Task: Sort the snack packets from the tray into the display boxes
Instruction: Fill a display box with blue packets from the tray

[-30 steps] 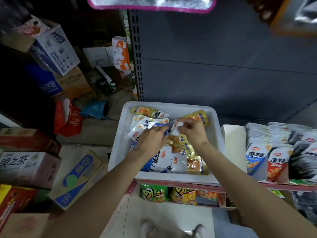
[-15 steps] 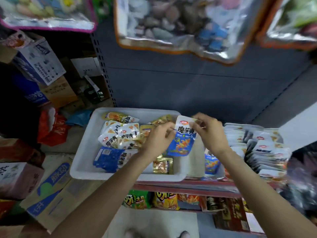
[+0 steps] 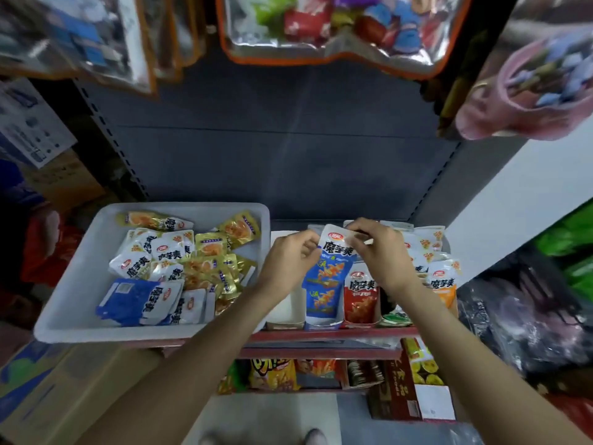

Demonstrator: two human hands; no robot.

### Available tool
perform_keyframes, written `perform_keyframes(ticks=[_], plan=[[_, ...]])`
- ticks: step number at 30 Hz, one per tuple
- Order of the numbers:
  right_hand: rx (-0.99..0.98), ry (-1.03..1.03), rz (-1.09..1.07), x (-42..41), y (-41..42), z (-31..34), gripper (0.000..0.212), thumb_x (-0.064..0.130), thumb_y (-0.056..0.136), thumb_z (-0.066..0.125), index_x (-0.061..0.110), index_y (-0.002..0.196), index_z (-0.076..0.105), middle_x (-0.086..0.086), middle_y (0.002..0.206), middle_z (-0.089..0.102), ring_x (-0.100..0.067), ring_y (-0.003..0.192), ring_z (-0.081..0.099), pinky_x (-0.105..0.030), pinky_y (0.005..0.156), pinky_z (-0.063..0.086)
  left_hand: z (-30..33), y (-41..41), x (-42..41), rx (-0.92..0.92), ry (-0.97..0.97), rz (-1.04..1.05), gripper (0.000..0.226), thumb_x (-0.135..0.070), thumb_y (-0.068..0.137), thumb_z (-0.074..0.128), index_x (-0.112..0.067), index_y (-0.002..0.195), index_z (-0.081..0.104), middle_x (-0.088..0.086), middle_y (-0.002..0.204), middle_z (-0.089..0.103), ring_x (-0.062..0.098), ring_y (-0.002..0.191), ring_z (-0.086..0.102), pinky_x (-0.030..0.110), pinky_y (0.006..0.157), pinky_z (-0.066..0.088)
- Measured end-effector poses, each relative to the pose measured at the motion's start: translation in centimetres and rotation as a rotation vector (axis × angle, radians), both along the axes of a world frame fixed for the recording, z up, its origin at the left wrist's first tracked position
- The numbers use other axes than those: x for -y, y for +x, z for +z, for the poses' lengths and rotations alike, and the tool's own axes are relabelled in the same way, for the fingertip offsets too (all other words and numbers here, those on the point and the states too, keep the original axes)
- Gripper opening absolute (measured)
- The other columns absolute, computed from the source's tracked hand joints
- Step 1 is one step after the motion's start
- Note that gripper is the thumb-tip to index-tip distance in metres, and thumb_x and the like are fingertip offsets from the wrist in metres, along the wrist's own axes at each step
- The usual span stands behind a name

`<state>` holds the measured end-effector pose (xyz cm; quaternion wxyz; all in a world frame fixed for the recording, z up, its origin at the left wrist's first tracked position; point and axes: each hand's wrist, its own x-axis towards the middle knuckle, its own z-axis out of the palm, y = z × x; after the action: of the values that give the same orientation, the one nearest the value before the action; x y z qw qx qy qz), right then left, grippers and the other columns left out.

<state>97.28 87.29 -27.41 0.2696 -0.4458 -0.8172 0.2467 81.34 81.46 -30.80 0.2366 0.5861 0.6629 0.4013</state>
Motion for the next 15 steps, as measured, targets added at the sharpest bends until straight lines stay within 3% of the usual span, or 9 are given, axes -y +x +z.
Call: perform_keyframes(ticks=[2,5,8,13,15], plan=[[-0.014,0.048,-0.005,-0.2,0.1,-0.1,0.010,0.003,0.087,0.061,0.007,0.094,0.066,-0.009,0.089,0.067,-0.021,0.077,0.061,-0.029,0.069,0.048,0.3,0.4,-0.3,-0.032,-0.005,0.005,0.006,-0.008,0.085,0.064,-0.003,0.088,0.061,-0.003,0.079,0.059,0.009,0.073,0.054,0.019,0.068,0.044],[0.031,0.083,0.043,-0.7,0.1,-0.5,0.011,0.001,0.086,0.060,0.006,0.093,0.066,-0.009,0.088,0.065,-0.023,0.076,0.061,-0.033,0.069,0.049,0.3,0.6,-0.5,-0.070,-0.029,0.030,0.010,-0.009,0.084,0.065,-0.007,0.090,0.058,-0.004,0.080,0.057,0.010,0.071,0.055,0.026,0.069,0.047],[0.134,0.093,0.136,-0.7,-0.1,-1.5,0.016,-0.001,0.086,0.056,0.008,0.093,0.066,-0.009,0.088,0.064,-0.026,0.079,0.060,-0.034,0.068,0.047,0.0,0.8,-0.2,-0.112,-0.047,0.052,0.025,-0.011,0.084,0.065,-0.012,0.107,0.057,-0.004,0.087,0.058,0.014,0.077,0.059,0.031,0.072,0.050],[0.308,0.119,0.103,-0.1,-1.3,-3.4,0.025,-0.001,0.086,0.052,0.010,0.102,0.067,-0.009,0.104,0.059,-0.026,0.104,0.054,-0.035,0.067,0.048,-1.0,1.3,0.0,-0.633,-0.119,0.026,0.025,-0.019,0.092,0.053,-0.018,0.117,0.052,0.000,0.113,0.059,0.019,0.105,0.056,0.032,0.076,0.045],[0.439,0.114,0.114,0.3,-1.8,-4.3,0.029,-0.001,0.086,0.051,0.013,0.109,0.064,-0.008,0.112,0.056,-0.024,0.112,0.051,-0.034,0.073,0.049,-1.7,1.3,0.0,-0.742,-0.207,-0.017,0.026,-0.016,0.092,0.051,-0.017,0.118,0.052,0.002,0.116,0.057,0.021,0.109,0.052,0.033,0.080,0.045]])
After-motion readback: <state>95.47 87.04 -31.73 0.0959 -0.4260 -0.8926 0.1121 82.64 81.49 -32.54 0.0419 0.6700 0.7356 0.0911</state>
